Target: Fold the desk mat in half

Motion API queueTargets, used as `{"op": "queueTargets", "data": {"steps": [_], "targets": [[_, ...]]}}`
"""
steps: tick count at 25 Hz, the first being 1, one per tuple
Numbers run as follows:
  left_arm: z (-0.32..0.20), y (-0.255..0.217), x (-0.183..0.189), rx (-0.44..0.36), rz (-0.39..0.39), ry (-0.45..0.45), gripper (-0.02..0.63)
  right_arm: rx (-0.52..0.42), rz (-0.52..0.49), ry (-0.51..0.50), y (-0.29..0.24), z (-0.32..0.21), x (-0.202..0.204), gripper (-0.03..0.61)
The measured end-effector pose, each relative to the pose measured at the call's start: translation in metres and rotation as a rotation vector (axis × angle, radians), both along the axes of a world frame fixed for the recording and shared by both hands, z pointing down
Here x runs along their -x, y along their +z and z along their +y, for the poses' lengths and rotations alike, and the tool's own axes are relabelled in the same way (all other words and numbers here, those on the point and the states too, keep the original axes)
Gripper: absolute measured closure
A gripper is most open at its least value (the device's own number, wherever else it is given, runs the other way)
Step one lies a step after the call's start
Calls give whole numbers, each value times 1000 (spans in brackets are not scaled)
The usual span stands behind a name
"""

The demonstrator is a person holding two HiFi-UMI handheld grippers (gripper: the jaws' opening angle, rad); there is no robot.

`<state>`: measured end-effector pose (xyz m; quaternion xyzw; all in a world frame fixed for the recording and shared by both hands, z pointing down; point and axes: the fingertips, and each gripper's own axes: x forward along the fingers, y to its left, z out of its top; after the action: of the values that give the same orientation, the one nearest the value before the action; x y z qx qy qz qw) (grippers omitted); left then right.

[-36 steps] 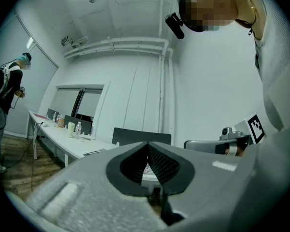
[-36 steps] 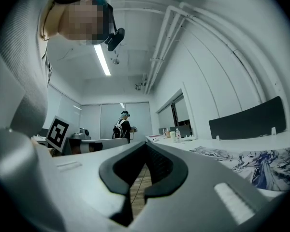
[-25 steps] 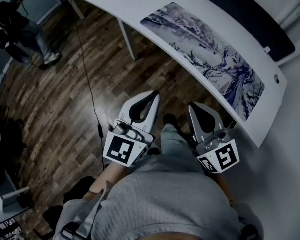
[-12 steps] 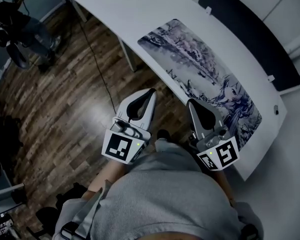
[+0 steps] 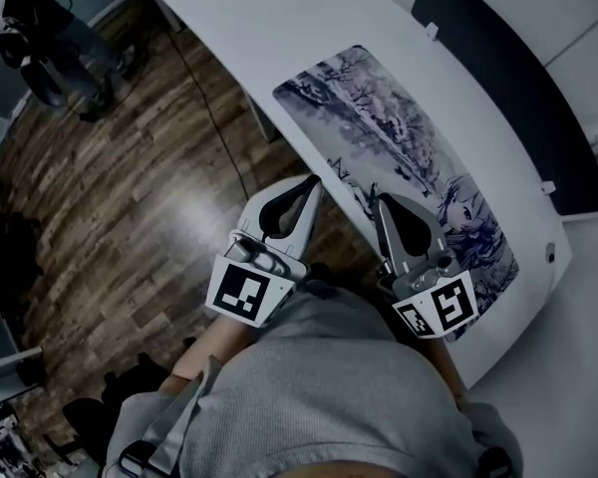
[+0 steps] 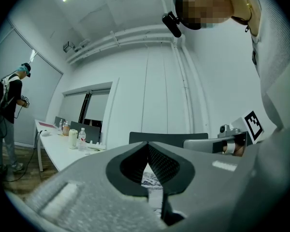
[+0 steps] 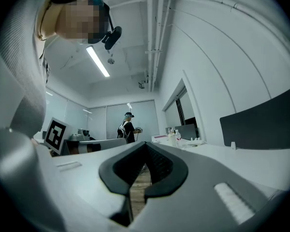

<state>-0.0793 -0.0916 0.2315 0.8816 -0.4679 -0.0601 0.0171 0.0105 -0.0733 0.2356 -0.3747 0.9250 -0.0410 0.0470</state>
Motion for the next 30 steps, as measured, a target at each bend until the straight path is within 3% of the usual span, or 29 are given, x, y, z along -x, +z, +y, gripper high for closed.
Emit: {"op": "queueTargets", "data": {"steps": [10,22,30], "targets": [[-12,6,2,34,-7,-11,612,39,-16,-27,8,-15,5,577],[-15,19,22,73,-11,-121,612,77,-47,-79,21,-26,1,577],[-48,24,36,49,1,-128,612,66,-43,-88,26,-59,16,577]]}}
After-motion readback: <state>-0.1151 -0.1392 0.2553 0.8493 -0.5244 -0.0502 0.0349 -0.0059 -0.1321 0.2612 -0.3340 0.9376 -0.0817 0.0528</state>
